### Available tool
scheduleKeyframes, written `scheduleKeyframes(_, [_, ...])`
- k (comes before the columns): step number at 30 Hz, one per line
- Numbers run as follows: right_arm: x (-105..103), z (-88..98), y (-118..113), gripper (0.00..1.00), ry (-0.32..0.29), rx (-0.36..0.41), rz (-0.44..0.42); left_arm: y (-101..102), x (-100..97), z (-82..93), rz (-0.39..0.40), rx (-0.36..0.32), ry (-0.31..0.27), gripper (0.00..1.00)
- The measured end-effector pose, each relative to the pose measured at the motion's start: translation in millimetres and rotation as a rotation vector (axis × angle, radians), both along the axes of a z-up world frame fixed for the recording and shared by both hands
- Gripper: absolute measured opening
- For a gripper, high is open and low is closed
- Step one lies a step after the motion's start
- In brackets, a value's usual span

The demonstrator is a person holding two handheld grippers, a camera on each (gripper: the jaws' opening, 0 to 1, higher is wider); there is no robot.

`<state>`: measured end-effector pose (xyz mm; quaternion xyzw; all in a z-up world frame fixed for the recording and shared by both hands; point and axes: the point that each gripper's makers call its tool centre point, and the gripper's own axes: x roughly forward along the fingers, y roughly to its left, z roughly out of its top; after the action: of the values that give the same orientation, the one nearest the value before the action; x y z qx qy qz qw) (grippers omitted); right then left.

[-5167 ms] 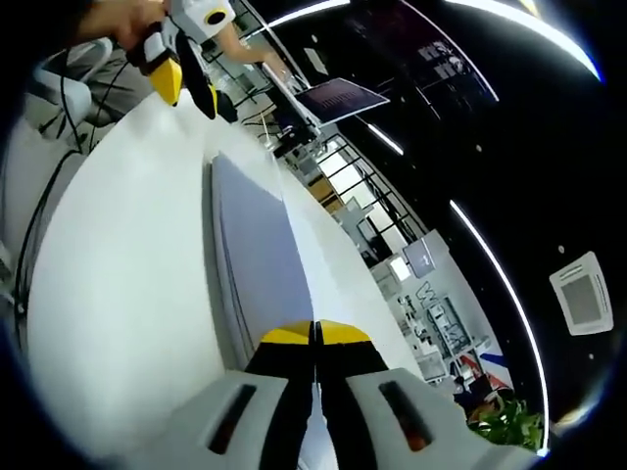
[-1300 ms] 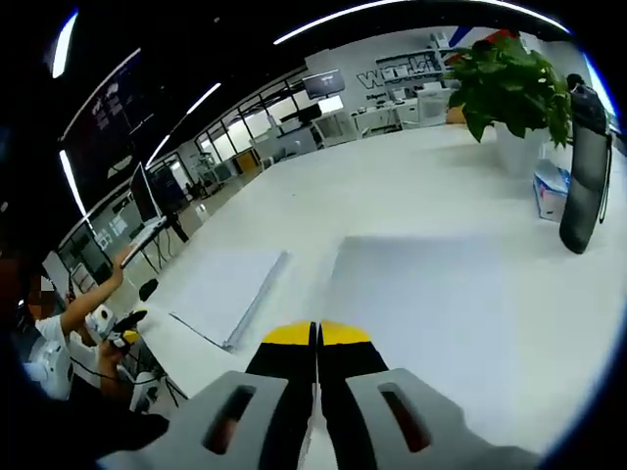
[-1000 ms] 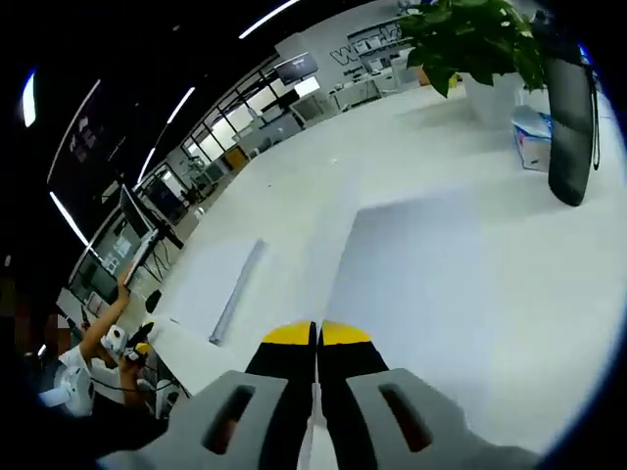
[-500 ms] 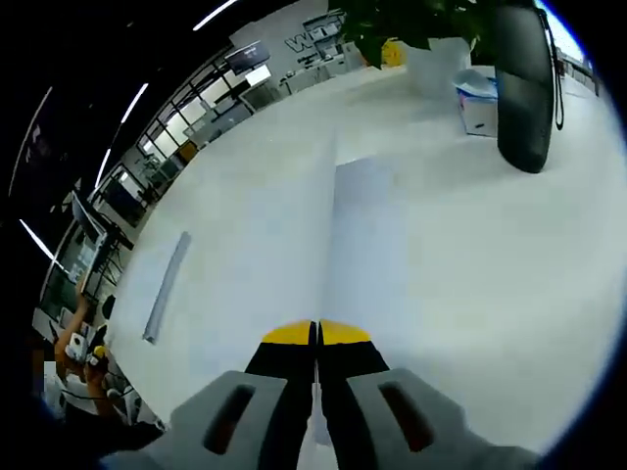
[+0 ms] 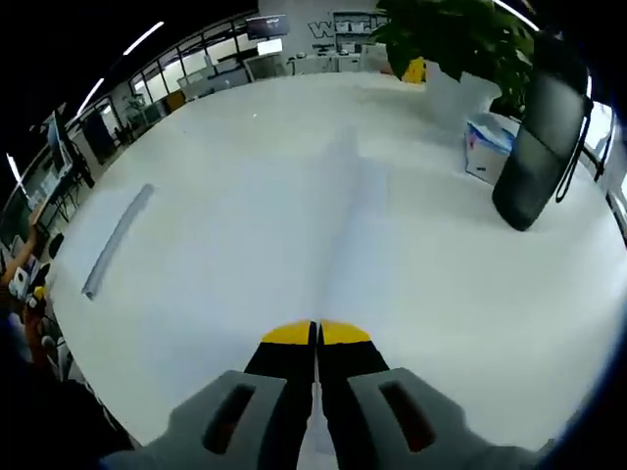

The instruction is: Grasp the top corner of one sheet in the document stack and pull a single sheet out from the document stack, separating that one sheet from the rest and lifting it clear until the single sheet is fully removed from the stack

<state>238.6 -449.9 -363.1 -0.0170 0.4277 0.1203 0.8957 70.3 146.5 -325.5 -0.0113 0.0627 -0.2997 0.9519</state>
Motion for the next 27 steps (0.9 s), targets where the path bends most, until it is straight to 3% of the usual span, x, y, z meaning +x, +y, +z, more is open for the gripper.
scheduleKeyframes(12, [11,-7.1,-12,0.05,-0.037,-0.040,-0.002,0,3.2,1.4,-0.006,0.013,0.002,0.50])
scheduleKeyframes(19, [11,-2.6,-17,0.20,-0.069,-0.100,0.005,-1,5.0,0.5,0.000,0.001,0.008,0.50])
scheduleKeyframes(27, [9,25.8,-38,0.32,-0.186,-0.234,-0.015,-7,2.8,0.0,-0.011,-0.003,0.011,0.50])
